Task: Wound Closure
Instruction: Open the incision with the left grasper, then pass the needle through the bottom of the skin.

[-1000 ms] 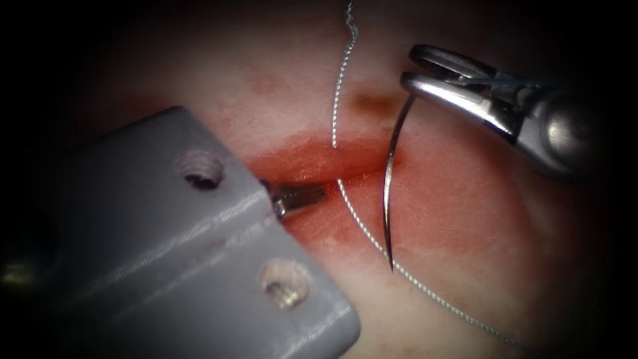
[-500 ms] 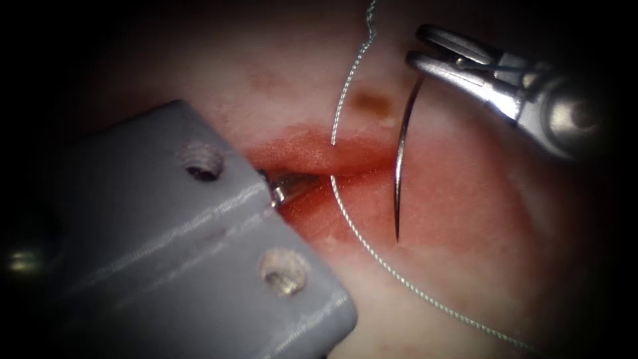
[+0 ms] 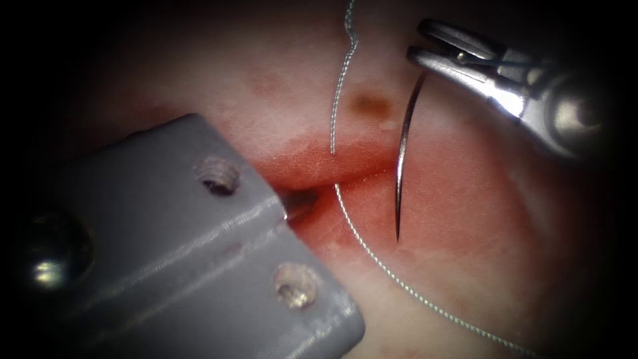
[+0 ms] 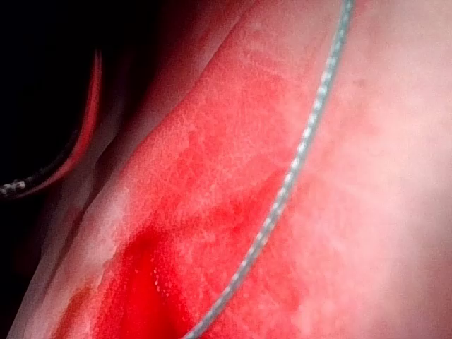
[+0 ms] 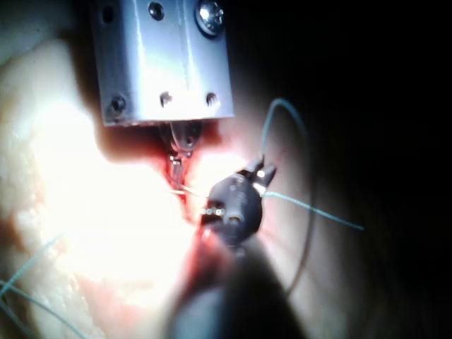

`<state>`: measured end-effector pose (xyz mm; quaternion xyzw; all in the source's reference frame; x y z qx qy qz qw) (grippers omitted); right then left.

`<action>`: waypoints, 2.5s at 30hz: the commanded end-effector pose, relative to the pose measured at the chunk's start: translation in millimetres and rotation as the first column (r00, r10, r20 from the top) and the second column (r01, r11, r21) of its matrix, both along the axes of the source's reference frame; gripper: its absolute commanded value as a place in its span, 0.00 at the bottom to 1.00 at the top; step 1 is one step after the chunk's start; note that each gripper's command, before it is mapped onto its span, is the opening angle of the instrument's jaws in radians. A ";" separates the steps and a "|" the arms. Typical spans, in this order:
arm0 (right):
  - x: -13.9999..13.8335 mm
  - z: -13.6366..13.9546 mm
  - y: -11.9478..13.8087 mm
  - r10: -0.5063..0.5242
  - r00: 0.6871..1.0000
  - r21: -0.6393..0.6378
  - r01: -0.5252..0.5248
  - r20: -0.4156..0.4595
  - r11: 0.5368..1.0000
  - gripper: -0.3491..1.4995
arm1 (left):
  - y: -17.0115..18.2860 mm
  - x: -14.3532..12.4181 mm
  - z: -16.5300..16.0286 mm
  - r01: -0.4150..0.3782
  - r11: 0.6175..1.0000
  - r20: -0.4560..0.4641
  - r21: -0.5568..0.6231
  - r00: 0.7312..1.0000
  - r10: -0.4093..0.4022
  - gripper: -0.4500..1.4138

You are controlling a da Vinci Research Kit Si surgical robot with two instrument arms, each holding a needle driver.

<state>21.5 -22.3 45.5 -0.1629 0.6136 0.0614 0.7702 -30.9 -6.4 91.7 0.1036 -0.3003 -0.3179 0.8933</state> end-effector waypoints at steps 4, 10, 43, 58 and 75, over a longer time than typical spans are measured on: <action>1.2 -0.4 0.7 0.002 1.000 -0.003 -0.002 -0.006 1.000 0.00 | 0.8 -0.7 -0.4 -0.044 0.999 0.019 0.011 0.999 0.044 0.00; 1.3 -0.4 0.9 -0.001 1.000 -0.024 0.001 0.004 1.000 0.00 | 1.1 -0.8 -0.9 -0.004 0.994 0.068 0.113 0.998 -0.004 0.00; 3.7 -0.3 2.1 0.000 1.000 -0.139 0.003 0.024 0.990 0.00 | 1.1 -1.4 -3.8 0.028 0.964 0.237 0.263 0.967 -0.093 0.00; 8.7 1.2 0.9 -0.266 0.964 -0.197 0.259 -0.008 0.946 0.00 | 0.2 -1.8 -3.8 -0.026 0.960 0.271 0.278 0.961 -0.053 0.00; 7.6 4.0 0.8 -0.344 0.936 -0.202 0.351 0.070 0.914 0.00 | 0.4 -1.6 -3.9 -0.016 0.963 0.269 0.271 0.961 -0.060 0.00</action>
